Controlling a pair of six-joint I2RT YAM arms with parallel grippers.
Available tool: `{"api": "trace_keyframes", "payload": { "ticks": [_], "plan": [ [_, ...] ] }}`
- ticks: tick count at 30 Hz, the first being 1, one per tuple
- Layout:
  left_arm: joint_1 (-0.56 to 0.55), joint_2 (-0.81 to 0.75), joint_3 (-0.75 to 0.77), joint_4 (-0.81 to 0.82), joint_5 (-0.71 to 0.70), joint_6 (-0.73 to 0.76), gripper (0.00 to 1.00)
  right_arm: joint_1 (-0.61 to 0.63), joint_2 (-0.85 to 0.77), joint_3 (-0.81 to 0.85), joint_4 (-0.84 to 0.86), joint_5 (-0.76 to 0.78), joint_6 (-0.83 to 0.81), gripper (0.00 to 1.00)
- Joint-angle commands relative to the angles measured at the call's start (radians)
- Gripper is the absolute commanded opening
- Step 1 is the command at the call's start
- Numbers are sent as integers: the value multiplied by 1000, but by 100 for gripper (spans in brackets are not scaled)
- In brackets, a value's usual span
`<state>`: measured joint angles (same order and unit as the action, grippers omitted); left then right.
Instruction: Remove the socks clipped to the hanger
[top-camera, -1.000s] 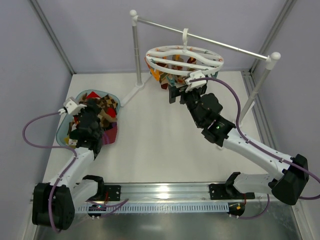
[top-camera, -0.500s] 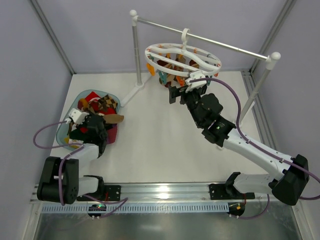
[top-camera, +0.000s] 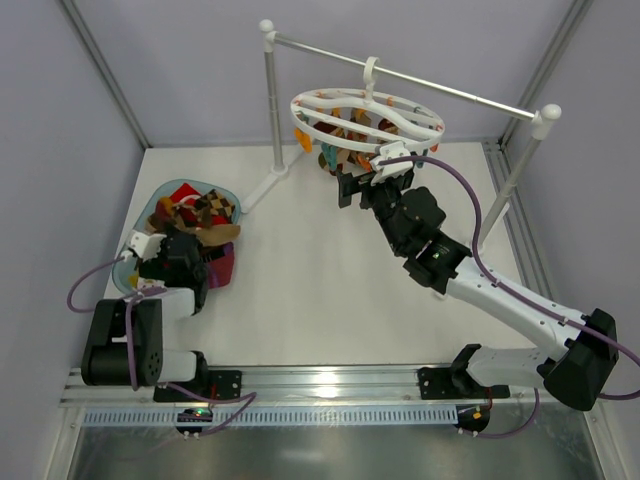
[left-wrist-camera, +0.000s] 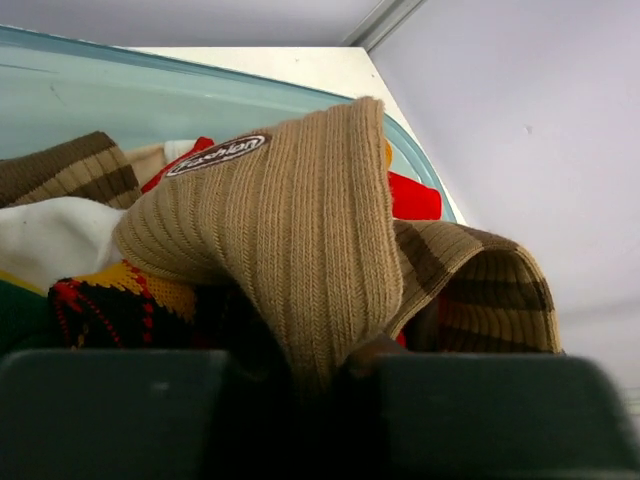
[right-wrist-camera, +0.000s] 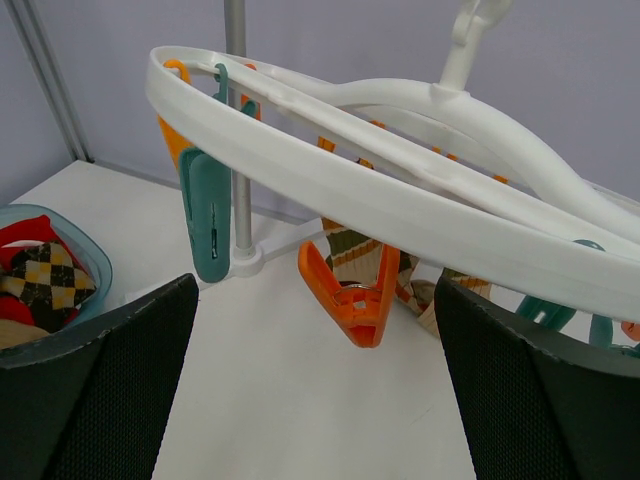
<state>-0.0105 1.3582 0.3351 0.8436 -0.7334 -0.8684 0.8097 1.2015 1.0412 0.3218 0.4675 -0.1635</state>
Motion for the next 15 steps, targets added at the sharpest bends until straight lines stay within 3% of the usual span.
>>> {"api": "trace_keyframes", "payload": {
  "ticks": [1,2,3,5,9,15],
  "plan": [
    [6,-33,-25,60,-3,-17,19,-1,-25,0,43,0,-10,100],
    [7,-45,-36,58,2,-9,49,0,-25,2,43,0,-10,100],
    [6,-59,-42,58,8,-6,69,0,-25,2,43,-1,-10,100],
    [6,-93,-57,55,12,-6,88,0,-22,0,45,-6,-10,100],
    [-22,-152,-76,48,-30,40,99,-1,-20,2,45,-7,-10,100],
    [-158,-319,-96,-31,-164,135,100,0,-22,-3,45,-7,-10,100]
  ]
}}
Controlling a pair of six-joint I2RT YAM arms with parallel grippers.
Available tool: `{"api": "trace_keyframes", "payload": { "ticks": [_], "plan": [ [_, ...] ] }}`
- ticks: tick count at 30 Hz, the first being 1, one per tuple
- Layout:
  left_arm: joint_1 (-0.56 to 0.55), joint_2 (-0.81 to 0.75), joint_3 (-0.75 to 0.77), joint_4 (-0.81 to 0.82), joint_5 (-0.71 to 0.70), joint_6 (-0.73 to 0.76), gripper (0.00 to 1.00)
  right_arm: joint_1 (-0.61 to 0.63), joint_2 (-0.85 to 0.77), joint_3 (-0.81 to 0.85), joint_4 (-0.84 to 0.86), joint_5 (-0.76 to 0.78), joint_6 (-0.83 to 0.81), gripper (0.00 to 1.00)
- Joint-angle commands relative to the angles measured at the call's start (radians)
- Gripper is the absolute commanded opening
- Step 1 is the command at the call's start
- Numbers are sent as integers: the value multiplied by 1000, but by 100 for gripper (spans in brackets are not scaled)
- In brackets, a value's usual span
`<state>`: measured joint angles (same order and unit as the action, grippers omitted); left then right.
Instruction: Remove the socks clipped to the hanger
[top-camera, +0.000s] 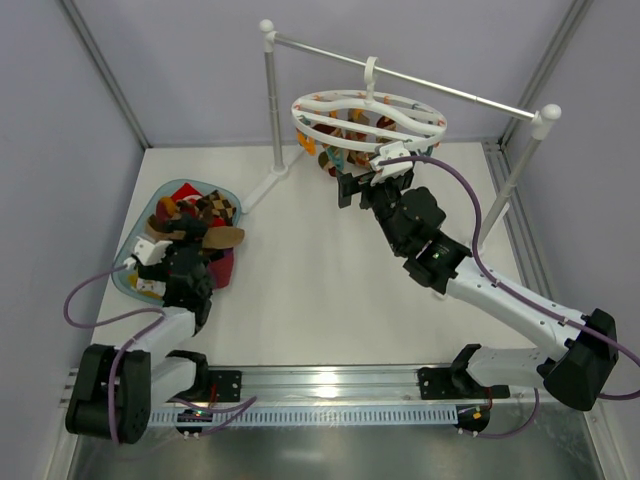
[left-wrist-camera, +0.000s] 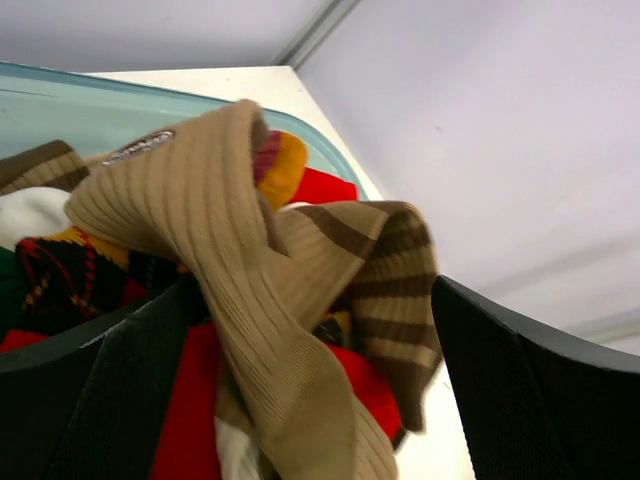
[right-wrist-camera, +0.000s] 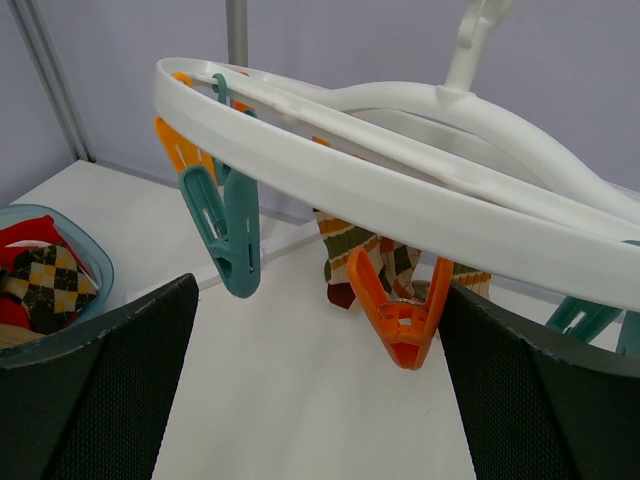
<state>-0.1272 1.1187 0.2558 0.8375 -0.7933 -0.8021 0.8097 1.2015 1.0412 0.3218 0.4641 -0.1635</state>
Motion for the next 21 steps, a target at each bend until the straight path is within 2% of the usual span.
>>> {"api": "trace_keyframes", "payload": {
  "ticks": [1,11,17,21],
  "plan": [
    [-51,-103,-30,-43,-118,69,100,0,-25,-4,46,-4,-10,100],
    [-121,-339,-104,-107,-132,98,100,0,-74,-35,45,11,-10,100],
    [-231,-343,-73,-80,-179,257,100,0,-184,-95,16,-4,22,100],
    [-305,-304,-63,0,-218,339,100,0,-281,-150,-30,-1,47,100]
  ]
}}
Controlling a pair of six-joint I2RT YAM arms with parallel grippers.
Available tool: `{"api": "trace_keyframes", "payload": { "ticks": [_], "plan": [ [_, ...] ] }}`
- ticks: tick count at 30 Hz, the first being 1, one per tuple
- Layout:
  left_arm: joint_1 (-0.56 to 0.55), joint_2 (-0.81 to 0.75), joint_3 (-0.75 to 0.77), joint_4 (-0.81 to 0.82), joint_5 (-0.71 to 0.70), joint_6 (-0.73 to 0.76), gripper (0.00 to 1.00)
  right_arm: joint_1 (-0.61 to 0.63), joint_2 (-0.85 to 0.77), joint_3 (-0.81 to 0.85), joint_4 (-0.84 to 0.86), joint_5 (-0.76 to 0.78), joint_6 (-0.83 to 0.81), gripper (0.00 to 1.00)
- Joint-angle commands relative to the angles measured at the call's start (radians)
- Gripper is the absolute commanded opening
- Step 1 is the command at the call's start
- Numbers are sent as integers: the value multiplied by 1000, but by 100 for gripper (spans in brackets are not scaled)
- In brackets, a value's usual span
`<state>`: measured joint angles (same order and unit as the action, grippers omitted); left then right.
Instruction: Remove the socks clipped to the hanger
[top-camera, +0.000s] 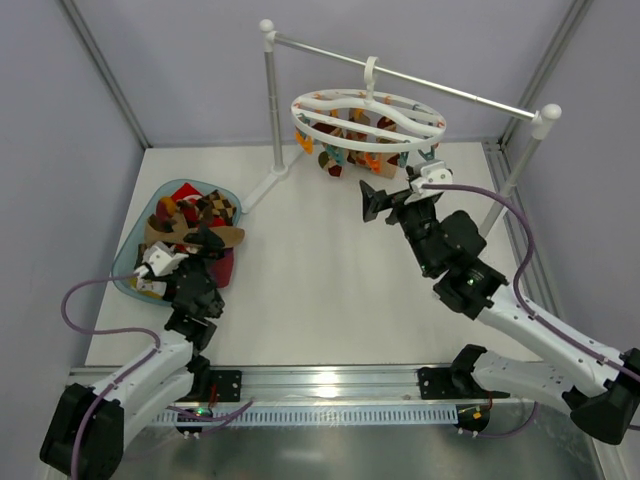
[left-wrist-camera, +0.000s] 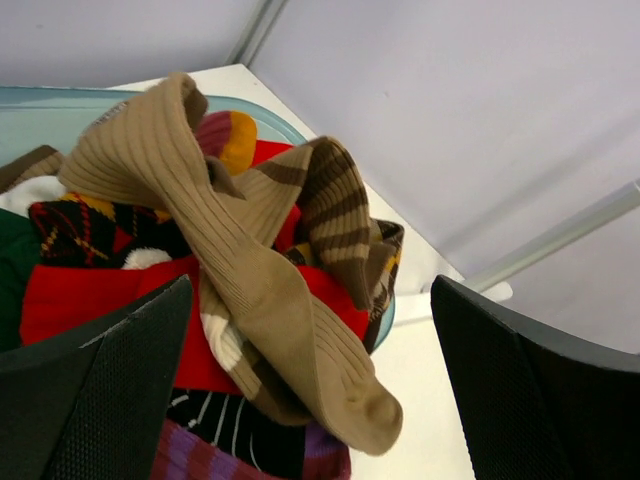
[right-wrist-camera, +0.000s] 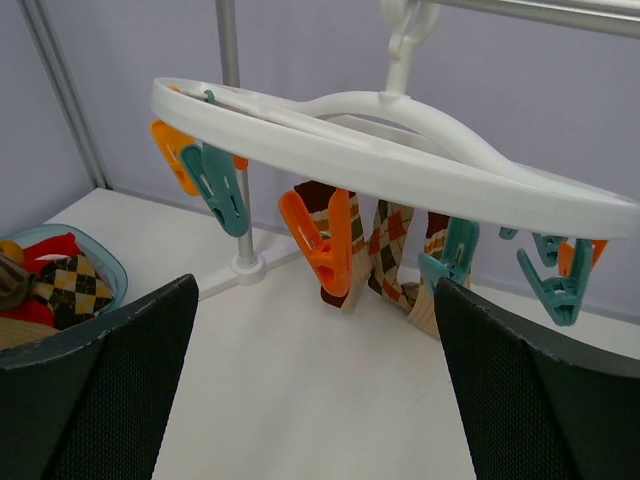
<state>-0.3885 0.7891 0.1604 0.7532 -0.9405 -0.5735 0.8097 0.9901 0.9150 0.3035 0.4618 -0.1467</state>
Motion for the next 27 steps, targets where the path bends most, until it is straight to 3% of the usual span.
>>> {"api": "trace_keyframes", "payload": {
  "ticks": [1,8,19,27],
  "plan": [
    [-53,33,36,93,-73,124,100,0,-86,-31,-26,-5,42,100],
    [-116,97,59,133,-57,145,99,0,-137,-48,-63,-126,73,100],
    [-190,186,90,225,-46,218,99,0,103,51,29,72,1,100],
    [-199,210,96,239,-37,221,100,-1,157,61,143,84,-54,98]
  ]
}}
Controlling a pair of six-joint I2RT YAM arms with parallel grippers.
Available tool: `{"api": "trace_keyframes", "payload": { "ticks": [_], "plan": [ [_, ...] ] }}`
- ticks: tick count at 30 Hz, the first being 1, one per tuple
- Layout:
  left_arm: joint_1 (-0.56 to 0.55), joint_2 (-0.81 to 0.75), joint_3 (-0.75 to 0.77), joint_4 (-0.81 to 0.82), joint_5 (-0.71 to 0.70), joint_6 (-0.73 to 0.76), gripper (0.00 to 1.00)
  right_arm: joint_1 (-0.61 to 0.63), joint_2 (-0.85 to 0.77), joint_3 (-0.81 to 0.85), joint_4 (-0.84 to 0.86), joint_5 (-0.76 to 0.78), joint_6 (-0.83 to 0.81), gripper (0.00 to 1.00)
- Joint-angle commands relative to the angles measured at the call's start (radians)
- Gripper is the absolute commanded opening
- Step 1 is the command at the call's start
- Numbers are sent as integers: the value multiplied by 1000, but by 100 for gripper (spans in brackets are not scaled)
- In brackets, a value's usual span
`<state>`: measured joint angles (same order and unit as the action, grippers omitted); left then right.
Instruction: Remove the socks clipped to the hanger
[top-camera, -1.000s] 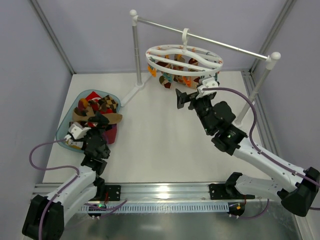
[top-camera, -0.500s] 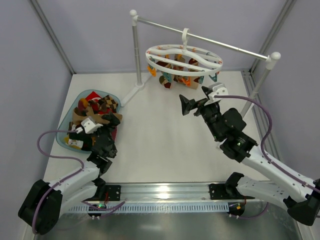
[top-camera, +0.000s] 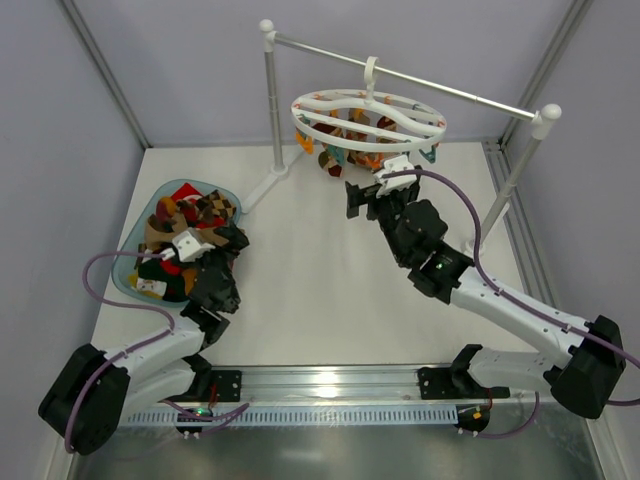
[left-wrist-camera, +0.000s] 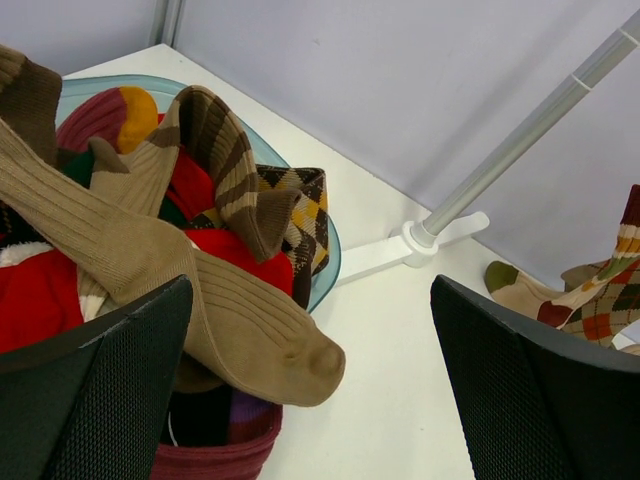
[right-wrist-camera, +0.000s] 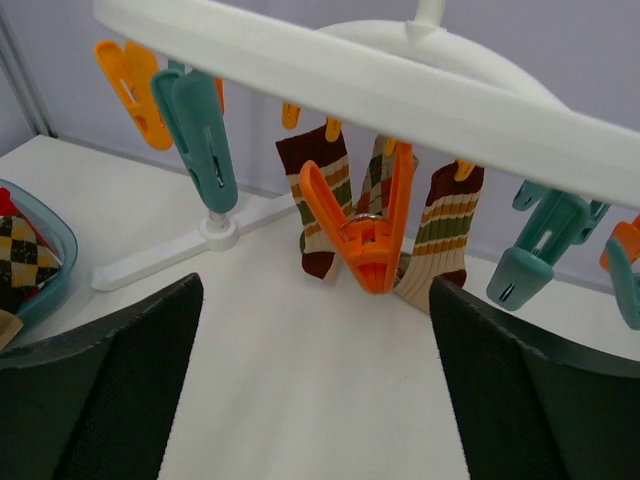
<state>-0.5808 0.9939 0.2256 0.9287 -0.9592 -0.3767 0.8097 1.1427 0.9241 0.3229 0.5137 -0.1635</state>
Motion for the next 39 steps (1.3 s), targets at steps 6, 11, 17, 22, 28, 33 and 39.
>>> {"api": "trace_keyframes", "payload": {
  "ticks": [6,11,17,22,28,33,39],
  "plan": [
    [-14,26,37,78,-10,25,100,-12,58,94,133,42,-71,66],
    [-25,54,46,94,-13,30,100,-35,91,122,127,43,-71,48],
    [-37,86,54,116,-15,33,99,-84,86,117,123,46,-47,18],
    [-50,112,64,134,-19,44,100,-165,55,99,102,-9,28,16],
    [-82,141,78,160,-23,65,100,-312,45,82,70,-99,110,15],
    [-131,198,103,240,-10,160,100,-388,71,90,65,-98,137,15],
    [-194,319,129,410,135,268,100,-498,106,102,79,-106,194,15]
  ]
}}
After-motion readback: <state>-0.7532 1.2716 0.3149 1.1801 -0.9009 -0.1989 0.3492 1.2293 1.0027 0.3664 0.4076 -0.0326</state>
